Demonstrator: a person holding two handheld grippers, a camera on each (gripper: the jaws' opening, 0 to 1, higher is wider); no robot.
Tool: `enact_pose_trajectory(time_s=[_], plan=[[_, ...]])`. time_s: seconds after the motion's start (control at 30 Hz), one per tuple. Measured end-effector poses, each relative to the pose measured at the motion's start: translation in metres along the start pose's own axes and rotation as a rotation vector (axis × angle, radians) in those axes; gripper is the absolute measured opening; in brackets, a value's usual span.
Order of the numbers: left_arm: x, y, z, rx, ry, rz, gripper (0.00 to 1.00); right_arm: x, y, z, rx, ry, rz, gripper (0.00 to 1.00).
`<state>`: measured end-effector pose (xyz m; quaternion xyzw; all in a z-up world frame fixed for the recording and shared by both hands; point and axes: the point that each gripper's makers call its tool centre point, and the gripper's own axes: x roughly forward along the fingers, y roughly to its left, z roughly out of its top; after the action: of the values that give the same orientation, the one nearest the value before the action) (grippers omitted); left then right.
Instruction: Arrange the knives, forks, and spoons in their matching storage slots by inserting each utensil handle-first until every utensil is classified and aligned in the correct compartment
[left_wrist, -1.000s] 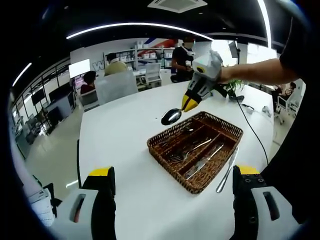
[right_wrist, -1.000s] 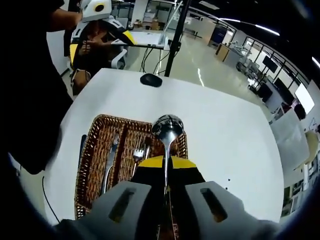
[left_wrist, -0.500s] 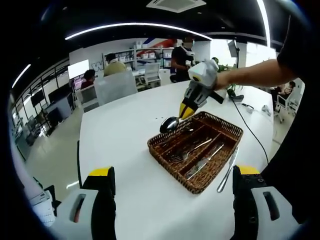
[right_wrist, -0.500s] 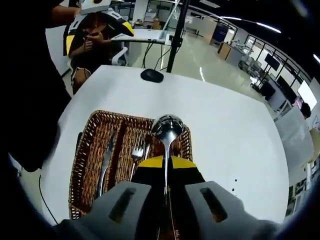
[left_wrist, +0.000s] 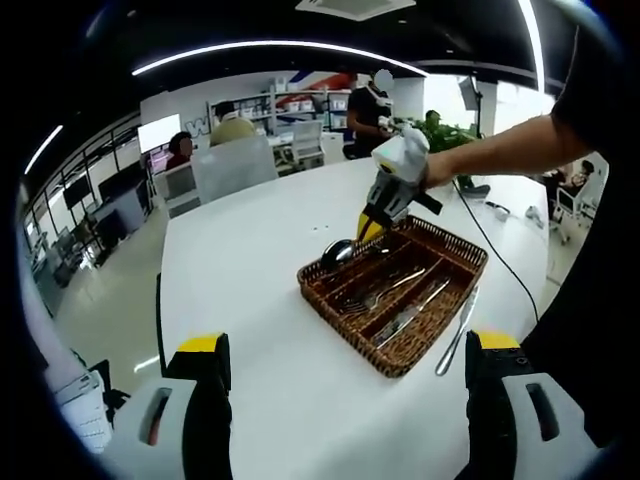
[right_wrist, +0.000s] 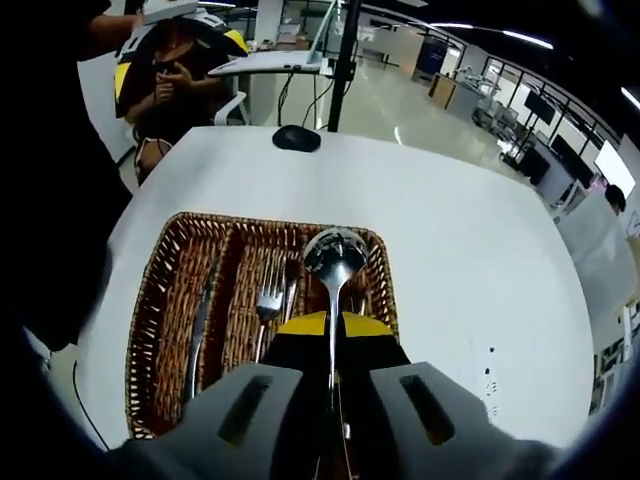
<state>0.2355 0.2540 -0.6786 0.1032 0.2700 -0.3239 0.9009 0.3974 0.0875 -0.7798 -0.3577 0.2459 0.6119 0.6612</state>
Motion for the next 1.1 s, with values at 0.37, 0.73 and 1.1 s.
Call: enact_pose_trajectory(time_s=[0.37,0.73,1.1], plan=[[-0.005,0.004,-0.003,-0.001,0.007,0.019,0.99,0.018,-0.002,-0.013,0.014,0.018,0.002,0.00],[-0.011,0.006,-0.011,-0.007,0.021,0.024,0.99,0.035,0.000,-0.025,0.063,0.031,0.020,0.00],[-0.015,0.012,-0.013,-0.019,0.018,0.035,0.99,0.047,0.001,-0.034,0.078,0.065,0.031,0.00]])
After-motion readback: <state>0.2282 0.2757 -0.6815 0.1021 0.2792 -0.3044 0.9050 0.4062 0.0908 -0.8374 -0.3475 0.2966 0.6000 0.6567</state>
